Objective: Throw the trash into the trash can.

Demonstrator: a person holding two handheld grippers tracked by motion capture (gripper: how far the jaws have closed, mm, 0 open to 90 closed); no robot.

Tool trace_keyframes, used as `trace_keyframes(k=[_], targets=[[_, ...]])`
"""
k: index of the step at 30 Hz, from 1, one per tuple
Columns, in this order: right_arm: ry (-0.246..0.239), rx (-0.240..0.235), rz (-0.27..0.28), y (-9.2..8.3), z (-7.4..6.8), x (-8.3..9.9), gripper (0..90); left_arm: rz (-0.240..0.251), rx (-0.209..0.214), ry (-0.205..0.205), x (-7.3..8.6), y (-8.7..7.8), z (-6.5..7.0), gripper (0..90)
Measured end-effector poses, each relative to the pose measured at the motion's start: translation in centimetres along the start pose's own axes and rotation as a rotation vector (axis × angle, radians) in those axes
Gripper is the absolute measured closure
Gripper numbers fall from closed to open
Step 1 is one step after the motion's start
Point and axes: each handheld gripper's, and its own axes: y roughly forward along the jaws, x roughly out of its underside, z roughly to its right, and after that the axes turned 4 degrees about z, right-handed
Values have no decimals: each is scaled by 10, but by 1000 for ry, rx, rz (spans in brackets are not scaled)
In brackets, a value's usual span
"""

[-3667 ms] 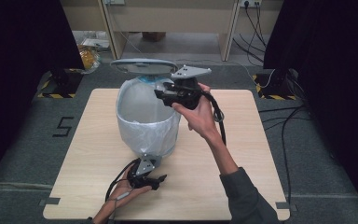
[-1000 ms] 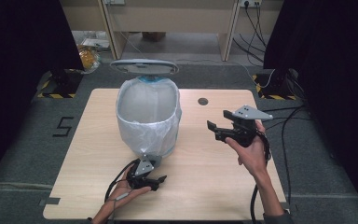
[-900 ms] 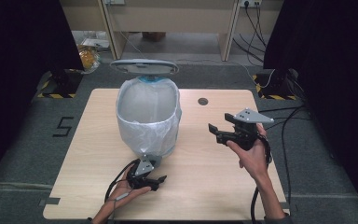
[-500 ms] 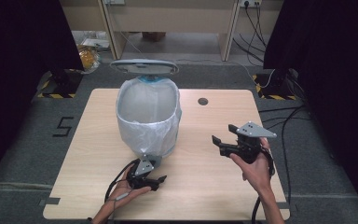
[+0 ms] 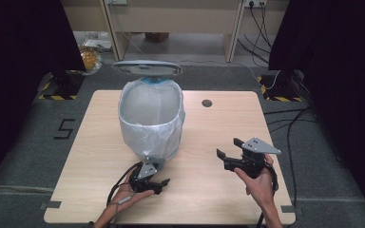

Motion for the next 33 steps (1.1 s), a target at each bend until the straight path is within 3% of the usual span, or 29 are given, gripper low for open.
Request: trace_keyframes(k=[9, 19, 33], targets=[[7, -7, -69, 9, -2, 28, 208, 1, 1, 1, 0, 0, 0, 265], [16, 3, -91, 9, -3, 45, 175, 2, -1, 2, 0, 0, 0, 265], [18, 0, -195, 8, -3, 82, 162, 6, 7, -7, 0, 0, -1, 265]])
